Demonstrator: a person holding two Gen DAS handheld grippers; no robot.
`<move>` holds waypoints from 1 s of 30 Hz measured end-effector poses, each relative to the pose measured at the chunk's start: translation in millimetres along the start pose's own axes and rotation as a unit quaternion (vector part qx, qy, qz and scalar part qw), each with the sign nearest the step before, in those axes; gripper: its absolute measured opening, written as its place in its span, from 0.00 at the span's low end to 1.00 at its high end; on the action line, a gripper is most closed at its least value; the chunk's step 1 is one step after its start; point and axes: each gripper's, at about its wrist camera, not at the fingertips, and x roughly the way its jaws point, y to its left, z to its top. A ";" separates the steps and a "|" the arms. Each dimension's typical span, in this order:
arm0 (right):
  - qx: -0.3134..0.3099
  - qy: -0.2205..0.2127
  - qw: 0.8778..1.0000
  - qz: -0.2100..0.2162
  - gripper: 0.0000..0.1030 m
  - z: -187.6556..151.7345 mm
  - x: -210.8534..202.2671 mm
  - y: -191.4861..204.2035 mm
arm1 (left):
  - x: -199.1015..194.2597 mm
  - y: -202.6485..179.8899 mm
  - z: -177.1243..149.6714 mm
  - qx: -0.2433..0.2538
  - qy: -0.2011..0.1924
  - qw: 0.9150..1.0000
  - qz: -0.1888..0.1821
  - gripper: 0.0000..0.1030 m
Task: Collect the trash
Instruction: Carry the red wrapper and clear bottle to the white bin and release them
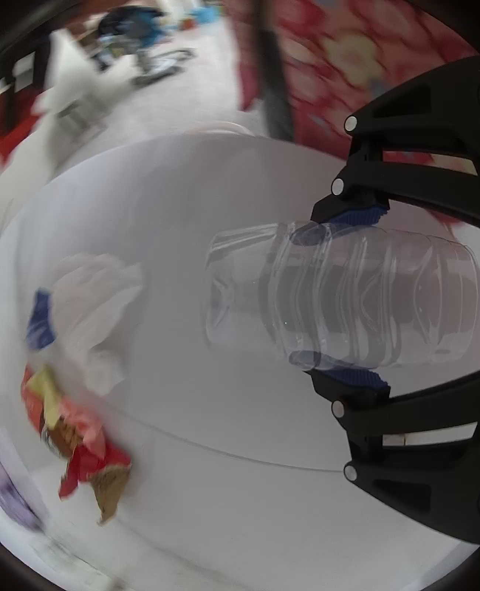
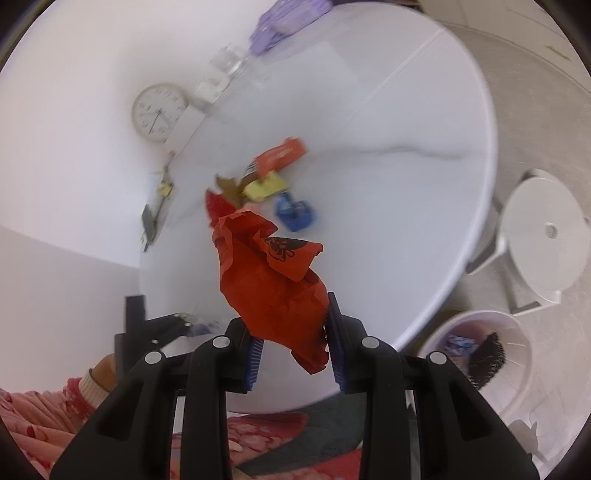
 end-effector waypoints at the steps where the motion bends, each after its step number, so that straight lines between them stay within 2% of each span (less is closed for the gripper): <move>1: 0.004 -0.007 1.000 -0.007 0.30 -3.6 -10.0 -7.9 | -5.3 -1.1 4.8 -0.015 -0.010 1.000 0.000 0.56; 4: 0.013 -0.022 0.999 -0.025 0.30 -14.9 -33.8 -27.5 | -29.1 -15.5 31.4 -0.067 -0.053 0.996 -0.018 0.56; 6: 0.017 -0.029 0.999 -0.039 0.30 -25.2 -46.7 -39.4 | -39.5 -30.9 49.9 -0.080 -0.070 0.994 -0.033 0.56; 9: 0.002 -0.035 0.994 -0.101 0.30 -50.0 -65.8 -58.2 | -50.9 -71.3 82.4 -0.089 -0.089 0.991 -0.047 0.57; 12: -0.016 -0.025 0.988 -0.153 0.31 -75.3 -72.3 -74.9 | -54.6 -112.9 108.1 -0.091 -0.105 0.987 -0.082 0.57; 14: -0.021 -0.016 0.985 -0.168 0.31 -88.9 -68.7 -83.7 | -47.8 -140.1 122.5 -0.086 -0.100 0.986 -0.106 0.57; 17: -0.022 0.003 0.984 -0.179 0.31 -109.0 -59.0 -100.2 | -36.1 -176.7 137.9 -0.067 -0.085 0.988 -0.109 0.57; 20: -0.034 0.022 0.980 -0.193 0.31 -125.1 -47.2 -114.2 | -27.4 -202.5 141.8 -0.047 -0.065 0.992 -0.101 0.57; 26: -0.051 0.043 0.974 -0.216 0.34 -135.2 -21.0 -131.3 | -17.3 -226.8 149.9 -0.036 -0.047 0.995 -0.085 0.57; 29: -0.048 0.053 0.975 -0.212 0.43 -136.8 -11.5 -138.9 | -13.9 -226.7 149.5 -0.030 -0.040 0.996 -0.077 0.57; 30: -0.044 0.051 0.975 -0.210 0.54 -137.0 -11.9 -140.0 | -11.1 -227.5 151.9 -0.027 -0.038 0.996 -0.074 0.57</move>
